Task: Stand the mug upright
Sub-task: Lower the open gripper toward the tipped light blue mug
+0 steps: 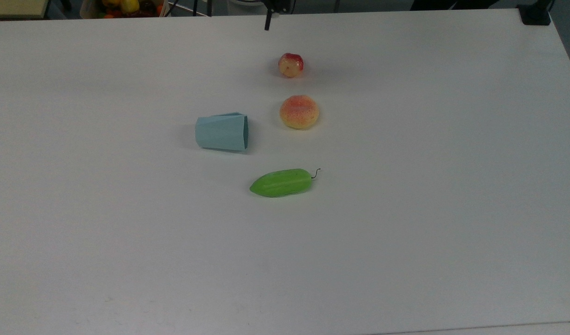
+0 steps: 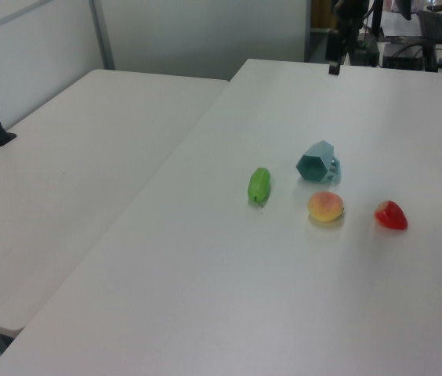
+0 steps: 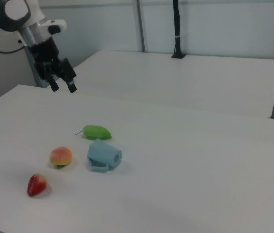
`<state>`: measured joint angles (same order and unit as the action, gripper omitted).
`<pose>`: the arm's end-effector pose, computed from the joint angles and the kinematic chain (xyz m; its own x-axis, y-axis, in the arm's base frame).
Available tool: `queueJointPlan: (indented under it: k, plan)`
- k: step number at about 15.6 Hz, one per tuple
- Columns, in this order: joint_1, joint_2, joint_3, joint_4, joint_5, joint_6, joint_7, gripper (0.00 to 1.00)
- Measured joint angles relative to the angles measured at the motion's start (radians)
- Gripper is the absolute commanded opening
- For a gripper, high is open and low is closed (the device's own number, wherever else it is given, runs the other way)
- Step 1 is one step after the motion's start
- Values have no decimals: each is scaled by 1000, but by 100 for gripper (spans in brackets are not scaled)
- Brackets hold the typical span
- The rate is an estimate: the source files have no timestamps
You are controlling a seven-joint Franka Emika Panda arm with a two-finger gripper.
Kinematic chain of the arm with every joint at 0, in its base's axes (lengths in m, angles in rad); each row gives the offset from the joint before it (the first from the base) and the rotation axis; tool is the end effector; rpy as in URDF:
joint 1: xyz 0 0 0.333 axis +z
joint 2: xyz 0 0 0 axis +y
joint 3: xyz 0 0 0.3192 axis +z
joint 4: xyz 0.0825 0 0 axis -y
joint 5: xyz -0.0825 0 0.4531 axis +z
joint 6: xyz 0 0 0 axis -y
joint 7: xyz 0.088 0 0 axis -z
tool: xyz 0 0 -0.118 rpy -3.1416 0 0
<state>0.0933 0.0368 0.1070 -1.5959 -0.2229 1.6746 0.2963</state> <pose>0.6366 0.1037 0.5918 0.9926 -0.0672 0.1012 -0.0861 -0.9769 0.1958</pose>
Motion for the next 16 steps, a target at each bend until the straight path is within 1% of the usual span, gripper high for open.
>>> queueJointPlan:
  k: [3, 6, 8, 10, 14, 16]
  plan:
    - [12, 78, 89, -3, -128, 28, 225, 100]
    - [13, 159, 132, -9, -234, 87, 325, 100]
    - [15, 217, 147, -11, -299, 118, 391, 100]
    - [20, 265, 153, -12, -344, 134, 420, 100]
    - [25, 346, 154, -41, -420, 160, 442, 100]
    - [24, 375, 154, -47, -445, 165, 456, 100]
